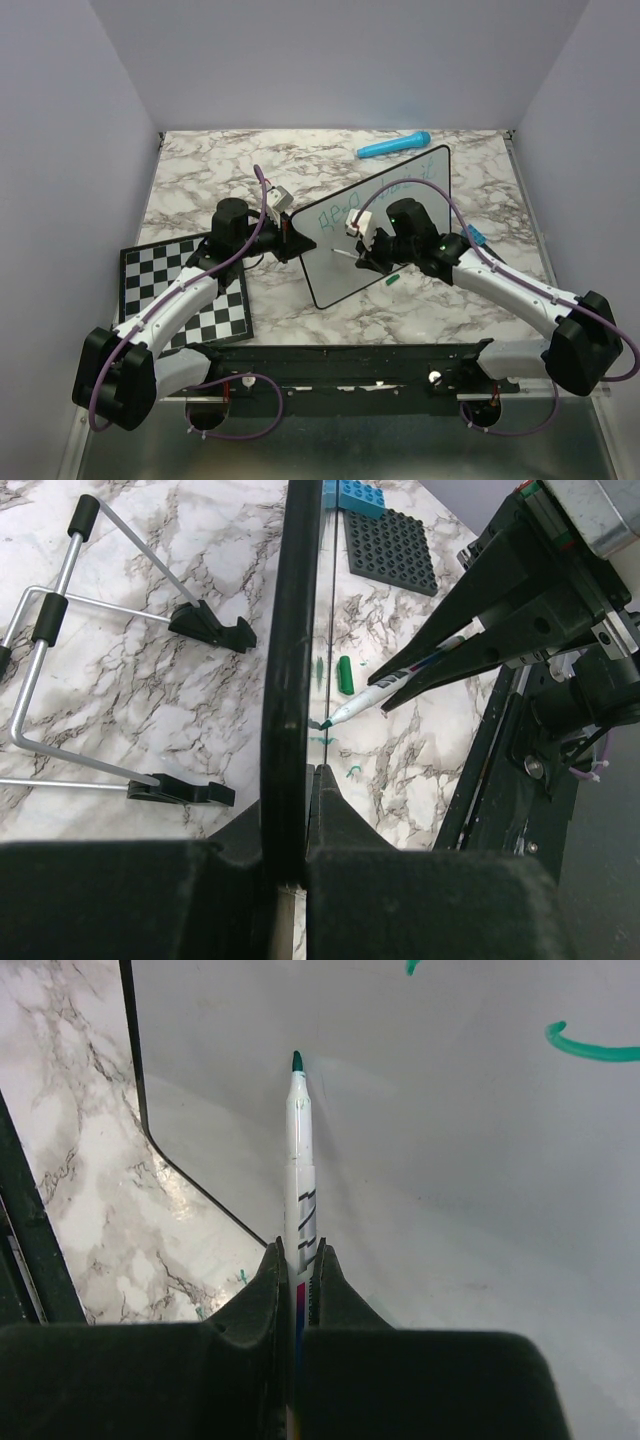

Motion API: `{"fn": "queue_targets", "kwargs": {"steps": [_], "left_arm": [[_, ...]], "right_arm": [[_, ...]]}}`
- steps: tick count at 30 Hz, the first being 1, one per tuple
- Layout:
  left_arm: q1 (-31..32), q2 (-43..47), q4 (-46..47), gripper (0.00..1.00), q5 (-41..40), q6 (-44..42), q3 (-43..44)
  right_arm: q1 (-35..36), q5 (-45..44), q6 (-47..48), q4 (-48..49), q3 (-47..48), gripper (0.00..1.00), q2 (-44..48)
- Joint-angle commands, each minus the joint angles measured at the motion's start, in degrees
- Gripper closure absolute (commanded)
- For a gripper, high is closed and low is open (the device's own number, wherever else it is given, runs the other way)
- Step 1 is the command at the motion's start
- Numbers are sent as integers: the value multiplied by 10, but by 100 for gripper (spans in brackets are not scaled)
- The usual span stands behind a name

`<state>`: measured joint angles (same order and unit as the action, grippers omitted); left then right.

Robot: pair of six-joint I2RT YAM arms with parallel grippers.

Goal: Write a sentence on the whiteboard

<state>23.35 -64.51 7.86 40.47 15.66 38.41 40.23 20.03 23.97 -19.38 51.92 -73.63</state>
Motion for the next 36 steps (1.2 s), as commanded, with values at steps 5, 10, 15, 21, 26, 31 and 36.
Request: {"fn": "queue_targets", "kwargs": {"steps": [5,10,15,21,26,31,36], "left_arm": [[1,-16,-52,100,-43,-35,-14],[1,-15,-54,100,-45,-37,-15],[1,-18,-56,100,-46,-40,-12],[1,-22,-58,100,-45,-42,-10],[1,-21,-60,100,-45,-44,-10],[1,-22,-60,100,-44,-45,-10],[1,-21,-60,100,-44,-45,-9]], "right_arm": [[5,11,-5,9,26,99,-15],[6,31,5,-12,43,99,-40],[6,41,24,-31,42,100,-41],[6,41,46,-61,42,100,-46],[6,21,47,-68,41,100,-43],[4,-5,42,-62,42,100,-28],[-8,-13,37,-55,48,99,-22]]}}
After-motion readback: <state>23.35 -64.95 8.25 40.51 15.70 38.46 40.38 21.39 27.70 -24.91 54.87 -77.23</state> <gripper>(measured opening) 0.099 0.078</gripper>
